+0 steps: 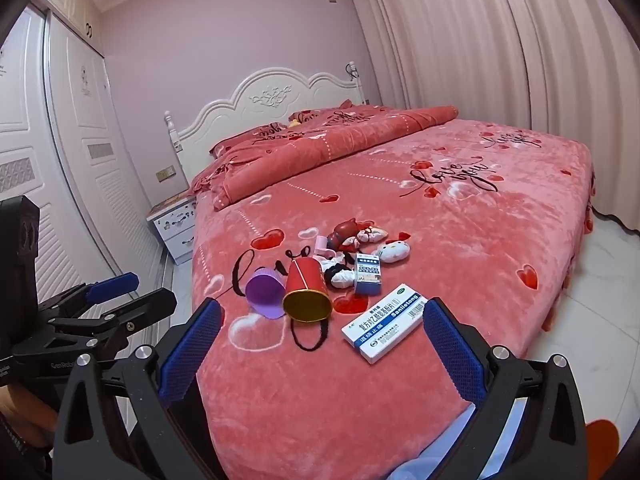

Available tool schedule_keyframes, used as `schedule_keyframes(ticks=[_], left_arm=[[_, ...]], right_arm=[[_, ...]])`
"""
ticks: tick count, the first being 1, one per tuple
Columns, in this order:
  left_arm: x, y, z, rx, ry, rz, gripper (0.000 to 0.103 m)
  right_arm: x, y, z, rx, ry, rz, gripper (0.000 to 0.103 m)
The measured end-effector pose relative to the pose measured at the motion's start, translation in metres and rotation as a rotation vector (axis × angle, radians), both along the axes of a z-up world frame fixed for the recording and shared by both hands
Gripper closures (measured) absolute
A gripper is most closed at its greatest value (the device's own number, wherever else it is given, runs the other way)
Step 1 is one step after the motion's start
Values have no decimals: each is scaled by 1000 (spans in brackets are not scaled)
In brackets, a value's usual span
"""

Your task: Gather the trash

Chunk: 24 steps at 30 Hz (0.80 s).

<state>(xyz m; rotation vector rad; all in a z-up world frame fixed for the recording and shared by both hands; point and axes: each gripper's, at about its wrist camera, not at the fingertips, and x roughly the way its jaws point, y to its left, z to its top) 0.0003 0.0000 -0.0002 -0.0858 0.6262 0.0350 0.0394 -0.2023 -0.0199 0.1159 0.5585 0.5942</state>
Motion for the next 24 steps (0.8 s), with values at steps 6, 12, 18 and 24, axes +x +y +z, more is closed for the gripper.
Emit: schedule_keyframes(ticks=[6,12,18,24], left_arm=[[0,0,0,4,1,-2,6],[-1,-3,1,1,1,-5,6],[-1,-3,0,3,4,-4,6],[1,-6,-1,5,7,-6,6]], right_arm=[[2,-2,1,1,2,1,4],[1,0,1,0,3,4,4],[1,-1,1,0,6,4,4],[2,1,-1,1,8,4,4]])
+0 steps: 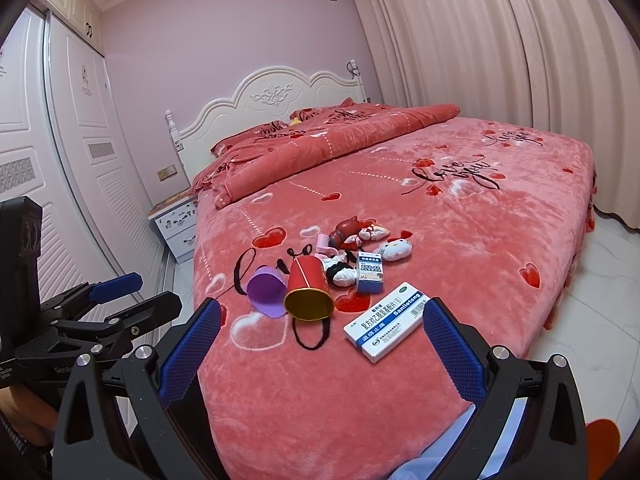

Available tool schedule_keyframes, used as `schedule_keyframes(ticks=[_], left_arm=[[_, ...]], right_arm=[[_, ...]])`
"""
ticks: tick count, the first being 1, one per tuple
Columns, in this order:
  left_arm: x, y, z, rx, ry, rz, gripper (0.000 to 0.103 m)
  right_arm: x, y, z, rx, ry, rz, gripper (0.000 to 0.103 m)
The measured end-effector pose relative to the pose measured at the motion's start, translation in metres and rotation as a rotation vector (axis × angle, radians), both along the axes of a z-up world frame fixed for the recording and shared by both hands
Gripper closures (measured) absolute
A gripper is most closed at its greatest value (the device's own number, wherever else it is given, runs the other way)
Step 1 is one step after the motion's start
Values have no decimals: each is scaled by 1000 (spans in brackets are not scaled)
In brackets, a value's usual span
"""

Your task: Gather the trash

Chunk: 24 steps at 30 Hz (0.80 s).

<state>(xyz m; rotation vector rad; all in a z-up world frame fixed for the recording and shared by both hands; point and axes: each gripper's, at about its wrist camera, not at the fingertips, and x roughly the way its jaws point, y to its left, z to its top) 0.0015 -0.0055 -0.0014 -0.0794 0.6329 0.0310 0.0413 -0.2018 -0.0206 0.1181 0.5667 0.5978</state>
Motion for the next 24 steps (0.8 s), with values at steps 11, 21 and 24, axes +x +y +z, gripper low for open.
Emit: schedule_keyframes(ticks=[11,21,24], left_arm=[[-1,0,-5,2,4,-2,6],[-5,3,-14,8,12,-9,6],[-4,3,-13,7,13,-8,6]], right_arm=[[-1,-1,-1,2,4,0,4],[-2,0,-4,3,5,1,4],[-1,0,-4,2,6,1,4]])
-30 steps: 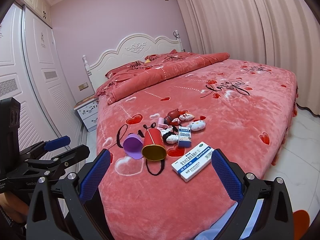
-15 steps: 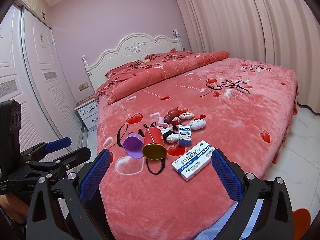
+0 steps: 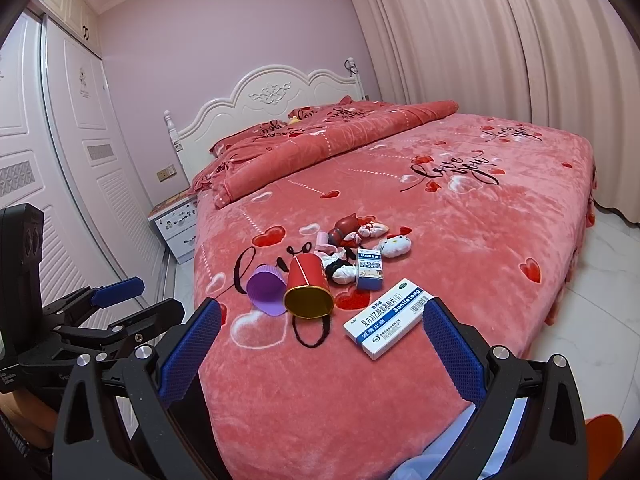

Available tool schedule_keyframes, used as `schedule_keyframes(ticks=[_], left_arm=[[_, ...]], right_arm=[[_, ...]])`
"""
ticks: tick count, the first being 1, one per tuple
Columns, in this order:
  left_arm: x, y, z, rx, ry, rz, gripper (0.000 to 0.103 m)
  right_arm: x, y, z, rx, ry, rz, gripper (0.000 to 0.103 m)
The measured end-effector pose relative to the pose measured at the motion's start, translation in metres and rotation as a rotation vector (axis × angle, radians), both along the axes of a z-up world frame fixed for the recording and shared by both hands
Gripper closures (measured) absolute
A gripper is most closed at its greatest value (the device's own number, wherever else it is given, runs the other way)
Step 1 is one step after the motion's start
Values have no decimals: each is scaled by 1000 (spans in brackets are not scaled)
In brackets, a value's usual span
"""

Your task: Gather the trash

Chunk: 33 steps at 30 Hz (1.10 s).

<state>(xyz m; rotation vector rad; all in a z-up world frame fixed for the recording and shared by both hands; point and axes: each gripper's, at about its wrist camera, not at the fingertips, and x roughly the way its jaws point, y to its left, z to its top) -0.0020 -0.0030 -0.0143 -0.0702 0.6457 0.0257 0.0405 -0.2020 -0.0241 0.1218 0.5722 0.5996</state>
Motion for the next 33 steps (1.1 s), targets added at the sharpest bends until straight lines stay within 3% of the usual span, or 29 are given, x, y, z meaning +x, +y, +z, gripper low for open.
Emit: schedule_keyframes(ticks=[27,33], left_arm=[[-1,0,-5,9,18,-6,6],[2,5,-10,15,57,-61,6]], right_arm=[[0,0,-2,6,11,2,4],[4,1,-6,13,42,44,4]])
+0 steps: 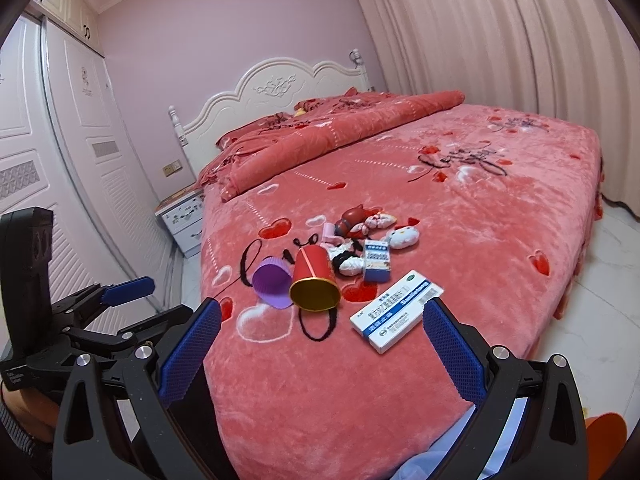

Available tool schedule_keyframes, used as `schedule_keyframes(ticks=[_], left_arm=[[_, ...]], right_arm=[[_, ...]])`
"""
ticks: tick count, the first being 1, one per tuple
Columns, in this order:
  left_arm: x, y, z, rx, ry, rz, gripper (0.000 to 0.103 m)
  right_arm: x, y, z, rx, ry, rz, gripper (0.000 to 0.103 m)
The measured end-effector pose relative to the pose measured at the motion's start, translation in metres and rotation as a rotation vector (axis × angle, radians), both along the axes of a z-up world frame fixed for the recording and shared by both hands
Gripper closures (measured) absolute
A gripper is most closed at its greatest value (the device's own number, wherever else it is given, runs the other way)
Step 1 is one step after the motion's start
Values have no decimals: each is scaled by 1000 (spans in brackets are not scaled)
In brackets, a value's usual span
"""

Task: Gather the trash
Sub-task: 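Grasp the purple silicone cup with the left tool while the right tool grasps the red paper cup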

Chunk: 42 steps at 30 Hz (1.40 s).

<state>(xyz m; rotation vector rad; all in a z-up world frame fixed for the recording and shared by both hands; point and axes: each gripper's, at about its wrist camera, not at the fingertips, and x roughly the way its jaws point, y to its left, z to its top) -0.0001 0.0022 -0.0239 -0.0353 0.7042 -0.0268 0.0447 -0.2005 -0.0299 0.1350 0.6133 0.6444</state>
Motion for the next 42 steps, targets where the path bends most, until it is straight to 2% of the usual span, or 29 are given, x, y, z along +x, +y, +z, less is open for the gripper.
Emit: schedule_keyframes(ticks=[6,14,16,21,24,27,30,36,42], left_arm=[[8,11,-6,43,25,-37,6],[39,28,-16,81,64,-69,6],[48,36,-20,66,80,-71,6],[70,53,-35,30,134,-82,6],[80,60,-42,-4,156,-99,6],[91,67,-49,9,172,-126,6],[100,72,-56,4,195,-157,6],[123,85,-69,14,214,-227,6],[140,94,-83,53,251,-287,6]], right_arm=[[14,1,-2,-26,-5,42,4],[46,15,-22,-80,26,112,4],[54,22,-29,-87,50,146,4],[75,30,-41,9,135,210,4],[88,43,-48,-13,162,208,4],[97,55,-53,-60,173,223,4],[109,62,-58,-32,219,257,4],[135,72,-70,-2,290,247,4],[156,96,-81,4,345,265,4]])
